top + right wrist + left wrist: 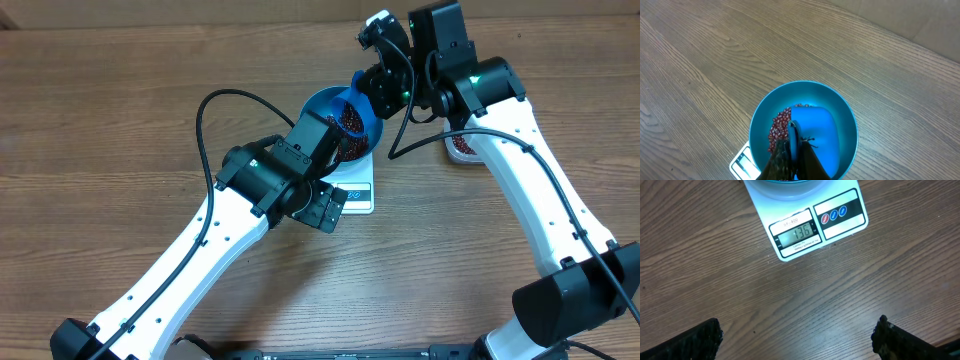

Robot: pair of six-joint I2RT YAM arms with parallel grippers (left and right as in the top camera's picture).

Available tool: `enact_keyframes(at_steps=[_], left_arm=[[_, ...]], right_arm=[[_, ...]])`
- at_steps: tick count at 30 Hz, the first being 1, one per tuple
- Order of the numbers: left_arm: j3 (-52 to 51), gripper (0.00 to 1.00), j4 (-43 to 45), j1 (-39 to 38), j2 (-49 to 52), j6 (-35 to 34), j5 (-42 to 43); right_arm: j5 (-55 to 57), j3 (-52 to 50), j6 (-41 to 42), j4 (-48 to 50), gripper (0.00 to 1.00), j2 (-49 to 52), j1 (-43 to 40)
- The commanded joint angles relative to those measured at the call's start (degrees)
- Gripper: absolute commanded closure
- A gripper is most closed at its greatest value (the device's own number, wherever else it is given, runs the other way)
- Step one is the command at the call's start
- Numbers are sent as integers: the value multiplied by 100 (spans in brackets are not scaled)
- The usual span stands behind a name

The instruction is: Scoop item into bowl and weigh 150g on scale

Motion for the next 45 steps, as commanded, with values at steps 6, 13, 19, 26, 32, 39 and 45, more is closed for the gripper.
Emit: enact_keyframes(at_steps=[6,13,19,26,32,39,45], left_arm=[[111,0,4,-2,-24,-37,-35],[111,0,4,-2,-24,-37,-35],[111,1,4,-2,-24,-37,-37],[111,0,7,-2,-24,-37,-37],[111,1,7,-2,-24,-37,-37],[111,0,4,-2,-24,-37,-37],[111,1,4,-2,-24,-37,-37]], right_arm=[[13,127,31,59,96,-186,4],[13,127,33,24,96,-186,4],[13,127,46,-61,96,-186,4],[13,127,44,-186,96,-186,4],[11,127,17,-260,96,-186,7],[11,127,-120,-105,96,-186,4],[22,127,-269,-52,96,-186,42]])
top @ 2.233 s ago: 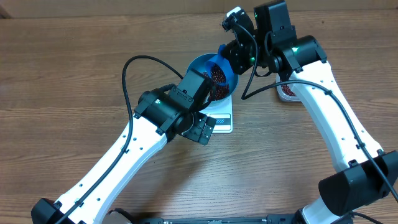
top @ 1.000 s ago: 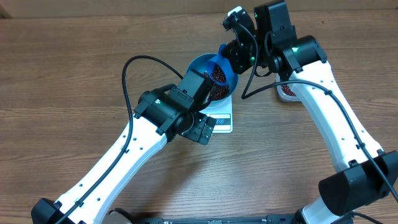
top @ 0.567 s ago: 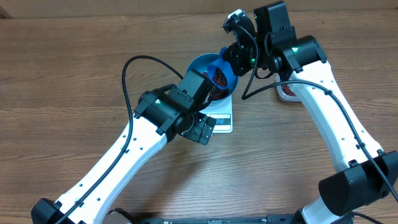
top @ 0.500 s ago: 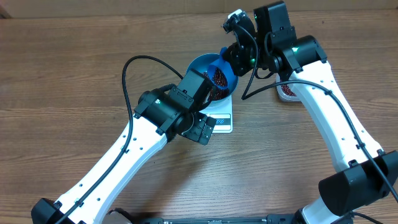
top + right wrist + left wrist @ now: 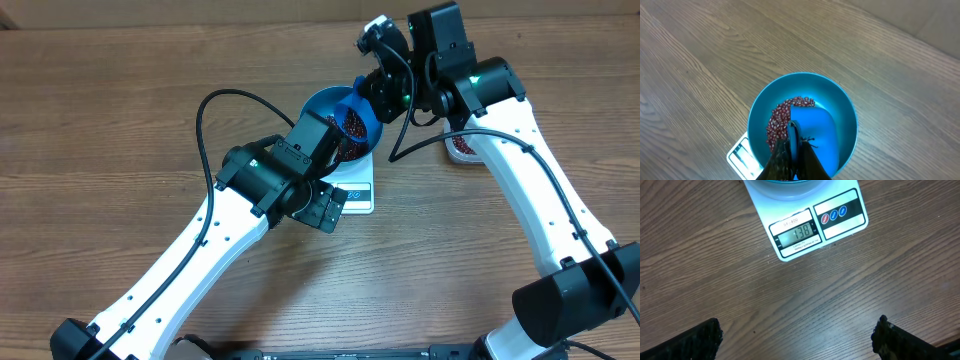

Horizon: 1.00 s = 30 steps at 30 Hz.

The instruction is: Scoop item into bowl and weigh 150g on scale

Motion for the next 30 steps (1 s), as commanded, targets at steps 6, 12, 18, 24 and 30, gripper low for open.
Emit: enact_keyframes(at_steps=[6,12,18,24,30], left_arm=[[111,0,7,-2,-24,-37,-37],[111,0,4,-2,-24,-37,-37],[111,0,7,-2,-24,-37,-35],[111,0,7,-2,-24,-37,-35],[111,1,7,-2,-24,-37,-35]], right_arm=[[-396,127,-367,81,96,-186,66],[-136,127,26,186,96,-184,66],[-136,127,153,212,96,-184,48],[-136,127,160,188,96,-184,55],[-136,127,177,186,96,-184,55]])
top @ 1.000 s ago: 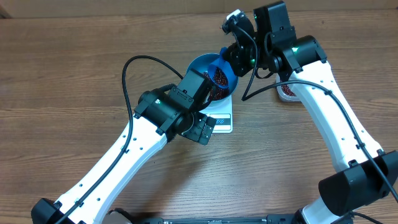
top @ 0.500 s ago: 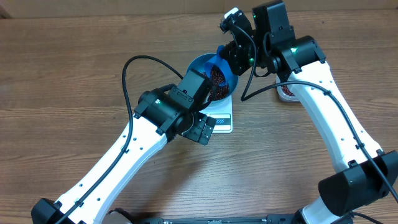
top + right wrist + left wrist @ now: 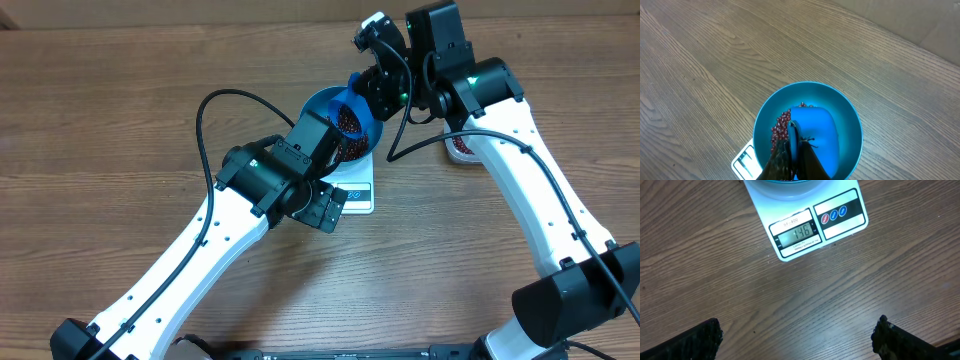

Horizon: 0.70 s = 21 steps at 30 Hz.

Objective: Scoop item into bowl and weigh 150g on scale
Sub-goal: 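Hold the blue scoop tilted over the teal bowl, trickling beans in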

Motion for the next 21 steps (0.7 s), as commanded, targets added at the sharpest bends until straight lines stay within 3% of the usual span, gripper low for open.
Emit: enact_keyframes(at_steps=[1,21], left_arm=[[111,0,9,-2,-24,-37,-35],[111,1,9,-2,-24,-37,-37]], right_arm=[[-28,127,42,17,96,-184,17],[-44,127,166,-46,96,-184,17]])
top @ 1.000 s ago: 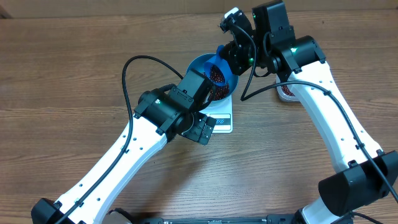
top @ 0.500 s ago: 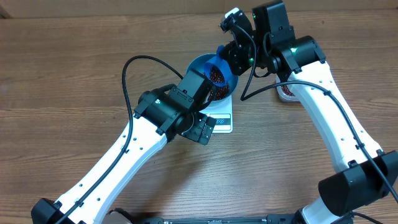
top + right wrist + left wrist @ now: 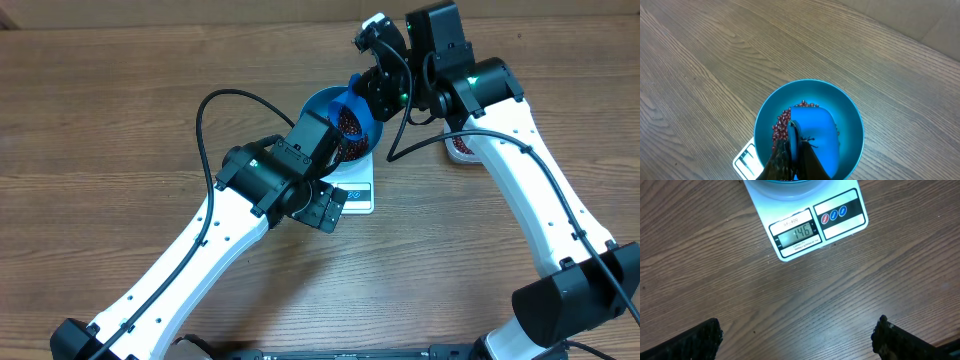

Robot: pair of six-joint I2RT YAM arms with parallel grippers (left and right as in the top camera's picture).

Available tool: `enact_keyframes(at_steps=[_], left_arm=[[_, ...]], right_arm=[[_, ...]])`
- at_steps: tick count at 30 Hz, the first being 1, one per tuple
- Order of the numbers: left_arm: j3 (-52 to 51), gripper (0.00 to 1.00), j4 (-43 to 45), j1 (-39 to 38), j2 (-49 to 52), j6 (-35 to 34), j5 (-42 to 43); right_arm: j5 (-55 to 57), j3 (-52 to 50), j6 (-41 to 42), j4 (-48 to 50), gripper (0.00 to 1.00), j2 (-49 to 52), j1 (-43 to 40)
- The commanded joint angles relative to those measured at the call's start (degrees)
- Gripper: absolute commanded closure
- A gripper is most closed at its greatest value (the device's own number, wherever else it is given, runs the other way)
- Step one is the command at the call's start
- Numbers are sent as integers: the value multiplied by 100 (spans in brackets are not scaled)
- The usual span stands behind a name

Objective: Scoop item into bowl and weigh 150g on scale
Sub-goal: 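Hold the blue scoop tilted over the teal bowl, trickling beans in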

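A blue bowl (image 3: 850,115) holding red beans (image 3: 782,122) stands on the white scale (image 3: 810,225), whose display (image 3: 796,232) reads 146. My right gripper (image 3: 794,150) is shut on a blue scoop (image 3: 812,130) held over the bowl, its underside towards the wrist camera. In the overhead view the scoop (image 3: 350,95) sits at the bowl's (image 3: 325,105) far right rim. My left gripper (image 3: 797,337) hangs open above bare table just in front of the scale, nothing between its fingers.
A second container of red beans (image 3: 460,147) sits on the table right of the scale, partly hidden under my right arm. The left arm (image 3: 280,170) crosses over the bowl's near side in the overhead view. Wooden tabletop (image 3: 100,120) lies all around.
The right wrist view has shifted slightly, with the bowl a little lower right in frame. The scale still reads 146 and the left gripper has not moved.
The scale read 136 with the scoop held over the bowl. It then read 138 with more beans showing in the bowl, then 146. It reads 146 now, while the left gripper stayed open in front of the scale throughout.
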Motion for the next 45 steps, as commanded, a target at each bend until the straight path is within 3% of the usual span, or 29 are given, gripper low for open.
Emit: enact_keyframes(at_steps=[1,45], left_arm=[[111,0,4,-2,-24,-37,-37],[111,0,7,-2,-24,-37,-37]], right_arm=[[-98,127,35,-20,96,-184,17],[190,127,284,-92,96,-184,11]])
